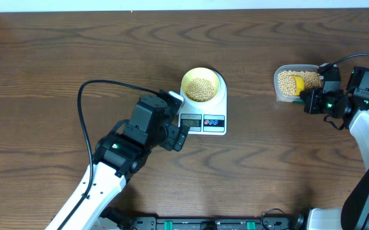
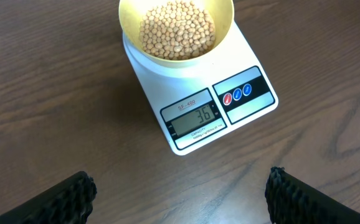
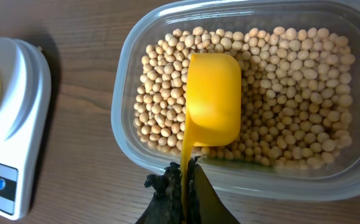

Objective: Scoop item into bowl and weigh 50g on scale
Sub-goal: 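Lower the scoop into the soybeans in the tub, right gripper, then drag the scoop through the soybeans and lift it out, right gripper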

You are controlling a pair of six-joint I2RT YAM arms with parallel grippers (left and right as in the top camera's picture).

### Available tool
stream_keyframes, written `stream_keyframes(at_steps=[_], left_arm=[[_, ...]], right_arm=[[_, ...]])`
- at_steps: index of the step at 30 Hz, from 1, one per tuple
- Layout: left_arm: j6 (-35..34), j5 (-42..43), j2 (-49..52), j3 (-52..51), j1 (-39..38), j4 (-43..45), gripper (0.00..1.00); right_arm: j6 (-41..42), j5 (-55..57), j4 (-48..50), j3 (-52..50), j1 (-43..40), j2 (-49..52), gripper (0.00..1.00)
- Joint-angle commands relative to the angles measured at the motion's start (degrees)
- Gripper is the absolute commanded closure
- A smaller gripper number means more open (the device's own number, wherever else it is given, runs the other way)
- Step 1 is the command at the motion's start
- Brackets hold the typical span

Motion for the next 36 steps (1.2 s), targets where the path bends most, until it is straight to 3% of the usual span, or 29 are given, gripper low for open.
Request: stream_keyframes(at_steps=[1,6,15,28,36], left_arm=[[-0.48,-0.52,0.33,0.00,0.24,0.07,0.11],[-0.48,-0.52,0.33,0.00,0.24,0.07,0.11],[-0.48,-0.52,0.33,0.00,0.24,0.07,0.11],[-0.48,-0.52,0.33,0.00,0.24,0.07,0.11],[-0.48,-0.52,0.33,0.00,0.24,0.07,0.11]], right_arm=[[4.13,-3.37,-0.11,0.00,0.13,0.70,0.99],[8.22,-4.63,-0.13,0.00,-0.24,0.70,0.99],[8.17,-6.97,-0.11,0.00,-0.68,0.70,0.99],[8.17,-17.62,0.09,0.00,-8.41,0.70,0.99],[8.22,-18.62,1.09,0.00,-10.51,0.70,0.99]])
